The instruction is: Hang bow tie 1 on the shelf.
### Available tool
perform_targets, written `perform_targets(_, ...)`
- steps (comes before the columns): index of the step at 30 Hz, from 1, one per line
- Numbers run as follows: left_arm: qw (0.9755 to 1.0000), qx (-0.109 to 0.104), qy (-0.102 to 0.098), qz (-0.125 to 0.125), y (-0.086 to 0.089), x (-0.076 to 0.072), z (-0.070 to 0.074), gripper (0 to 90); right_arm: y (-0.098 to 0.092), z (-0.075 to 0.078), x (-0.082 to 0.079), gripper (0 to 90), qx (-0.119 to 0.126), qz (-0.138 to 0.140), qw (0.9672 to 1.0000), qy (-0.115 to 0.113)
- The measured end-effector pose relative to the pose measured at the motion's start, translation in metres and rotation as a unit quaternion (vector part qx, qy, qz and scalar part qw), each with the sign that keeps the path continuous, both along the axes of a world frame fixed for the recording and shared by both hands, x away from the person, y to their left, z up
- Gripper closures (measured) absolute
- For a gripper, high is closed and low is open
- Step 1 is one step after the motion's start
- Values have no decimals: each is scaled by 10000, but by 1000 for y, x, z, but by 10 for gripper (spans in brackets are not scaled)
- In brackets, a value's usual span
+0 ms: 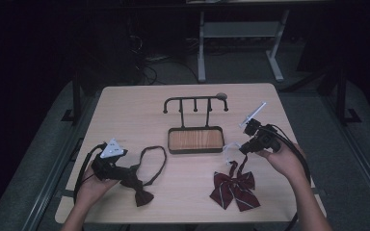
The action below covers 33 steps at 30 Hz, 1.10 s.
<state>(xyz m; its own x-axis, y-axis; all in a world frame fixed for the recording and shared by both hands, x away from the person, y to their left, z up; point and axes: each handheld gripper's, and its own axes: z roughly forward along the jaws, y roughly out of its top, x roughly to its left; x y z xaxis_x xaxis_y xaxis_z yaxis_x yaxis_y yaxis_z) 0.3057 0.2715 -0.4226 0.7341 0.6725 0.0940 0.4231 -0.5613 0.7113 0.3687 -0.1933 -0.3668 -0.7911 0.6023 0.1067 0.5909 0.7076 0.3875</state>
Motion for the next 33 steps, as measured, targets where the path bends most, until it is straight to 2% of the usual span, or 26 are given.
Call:
perform_targets(6,10000,0,5,-2,0,0,0,267,3,14,-3,834,45,141,9999,-70)
perform_targets(13,10000,-2,9,-3,0,0,0,267,8,29,-5,834,-23,229,9996,-166)
perform_targets(26,10000,-12,-3,-6,-1,0,0,267,16,59,-3,834,-131,314,9988,-352)
perform_targets(33,10000,-14,-4,-6,0,0,0,267,20,69,-1,834,-201,333,9984,-409)
